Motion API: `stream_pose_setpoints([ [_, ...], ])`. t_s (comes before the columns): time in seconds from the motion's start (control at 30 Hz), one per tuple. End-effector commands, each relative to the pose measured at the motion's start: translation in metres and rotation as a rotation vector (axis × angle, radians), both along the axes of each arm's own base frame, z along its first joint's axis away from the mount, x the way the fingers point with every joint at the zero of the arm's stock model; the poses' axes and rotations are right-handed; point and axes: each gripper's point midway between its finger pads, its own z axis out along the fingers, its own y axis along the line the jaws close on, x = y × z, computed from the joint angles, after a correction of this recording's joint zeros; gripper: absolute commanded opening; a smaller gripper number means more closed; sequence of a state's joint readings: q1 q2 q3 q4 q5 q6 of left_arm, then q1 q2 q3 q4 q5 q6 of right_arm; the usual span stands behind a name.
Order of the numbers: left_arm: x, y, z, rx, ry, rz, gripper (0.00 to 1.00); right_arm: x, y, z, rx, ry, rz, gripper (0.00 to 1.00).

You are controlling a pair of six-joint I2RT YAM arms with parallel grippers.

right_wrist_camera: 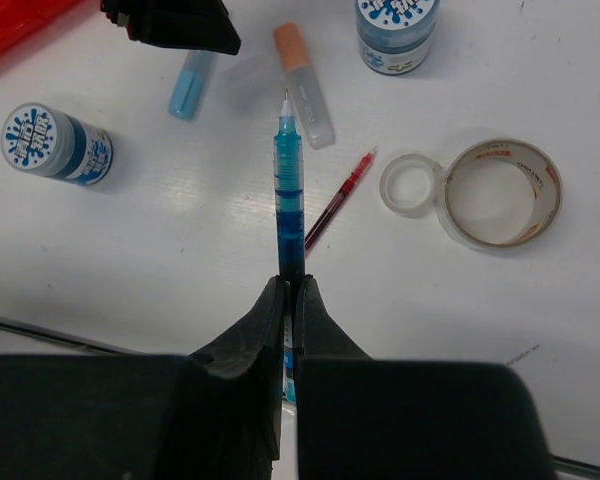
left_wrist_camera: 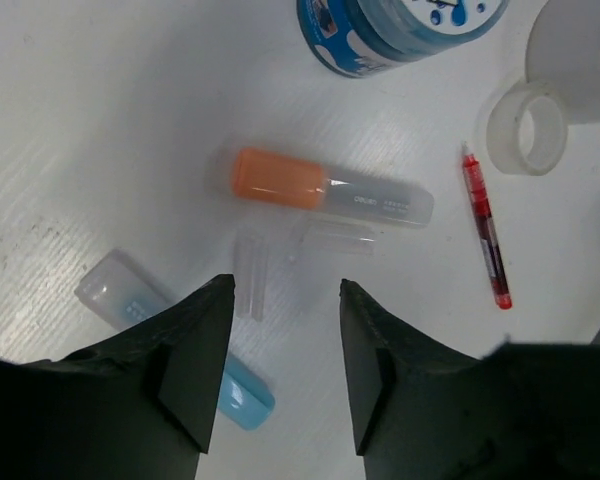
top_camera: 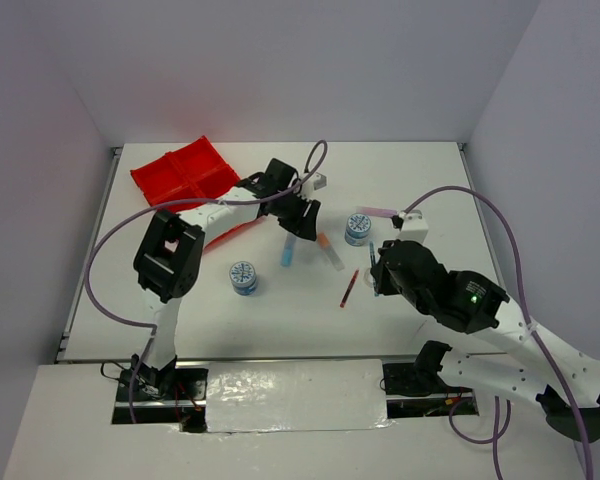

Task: Sort the stationery into containers
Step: Close the pen cap on the pen.

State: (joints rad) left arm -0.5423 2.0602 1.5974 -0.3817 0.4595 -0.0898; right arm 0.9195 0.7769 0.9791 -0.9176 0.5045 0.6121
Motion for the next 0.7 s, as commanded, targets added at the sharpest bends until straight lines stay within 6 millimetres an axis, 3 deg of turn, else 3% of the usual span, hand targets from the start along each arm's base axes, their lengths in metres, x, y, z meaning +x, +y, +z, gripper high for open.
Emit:
stream_pose_setpoints([
  [0.0, 0.001, -0.006, -0.014, 0.015, 0.013, -0.051, 0.58, 0.003, -0.001, 0.003, 0.006, -0.023, -0.005, 0.00],
  [0.37, 0.004, 0.008, -0.042, 0.117, 0.016, -0.070, 0.50, 0.001, -0.001, -0.002, 0.004, -0.013, 0.004, 0.00],
  [0.67, 0.001, 0.005, -0.060, 0.113, 0.049, -0.078, 0.50, 0.001, 0.003, -0.008, -0.008, 0.003, 0.022, 0.00],
])
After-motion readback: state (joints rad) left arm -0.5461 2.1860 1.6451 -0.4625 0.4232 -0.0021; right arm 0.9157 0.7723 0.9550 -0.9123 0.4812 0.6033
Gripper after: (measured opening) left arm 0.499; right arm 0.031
